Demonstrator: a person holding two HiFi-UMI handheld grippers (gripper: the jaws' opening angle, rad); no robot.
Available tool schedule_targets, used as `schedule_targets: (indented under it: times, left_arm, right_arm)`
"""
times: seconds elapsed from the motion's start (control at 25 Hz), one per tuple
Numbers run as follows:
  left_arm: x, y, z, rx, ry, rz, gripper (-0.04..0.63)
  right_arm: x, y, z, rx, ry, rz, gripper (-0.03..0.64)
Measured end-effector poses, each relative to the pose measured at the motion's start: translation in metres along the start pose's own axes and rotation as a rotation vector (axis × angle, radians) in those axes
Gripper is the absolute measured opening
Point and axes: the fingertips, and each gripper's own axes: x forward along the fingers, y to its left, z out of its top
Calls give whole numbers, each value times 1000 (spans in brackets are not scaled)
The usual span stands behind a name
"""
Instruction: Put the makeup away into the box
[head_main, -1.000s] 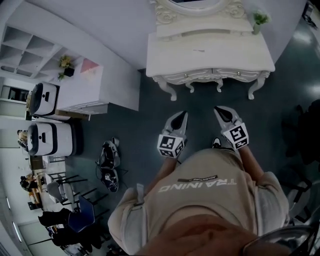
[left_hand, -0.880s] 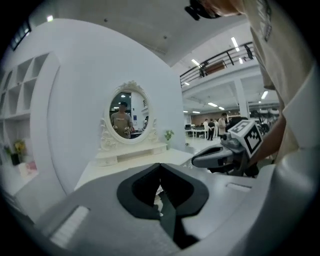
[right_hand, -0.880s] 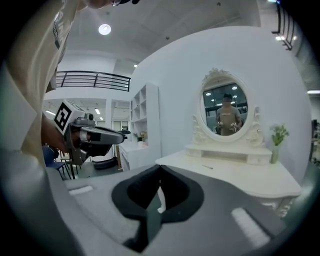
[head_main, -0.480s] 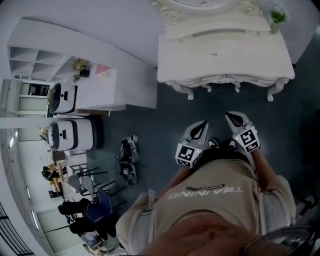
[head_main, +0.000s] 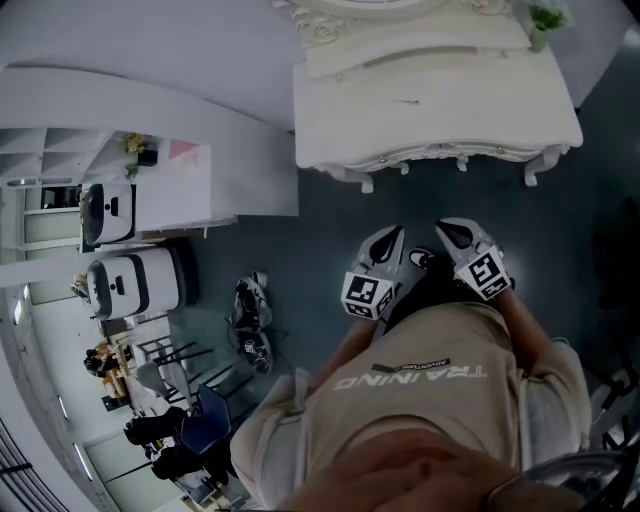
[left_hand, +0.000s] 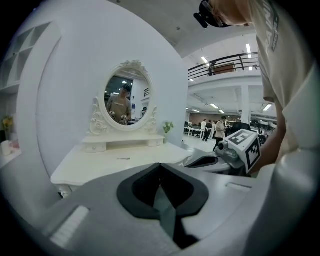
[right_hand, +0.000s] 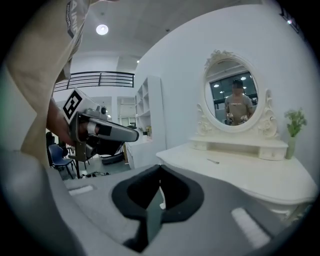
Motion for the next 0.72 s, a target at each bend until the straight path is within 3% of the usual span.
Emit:
schedule_targets:
  times: [0.12,0.48,0.72]
  left_arm:
    - [14,16,7,55,-10,-26,7]
    - [34,56,34,32,-49,-92,8]
    - [26,104,35,29,-70,-34,6]
  right_arm:
    - [11,-17,8,8,1,-43,2]
    - [39,-52,45,-28,3,-129,2]
    - [76,-91,58,9,-10,-133,2]
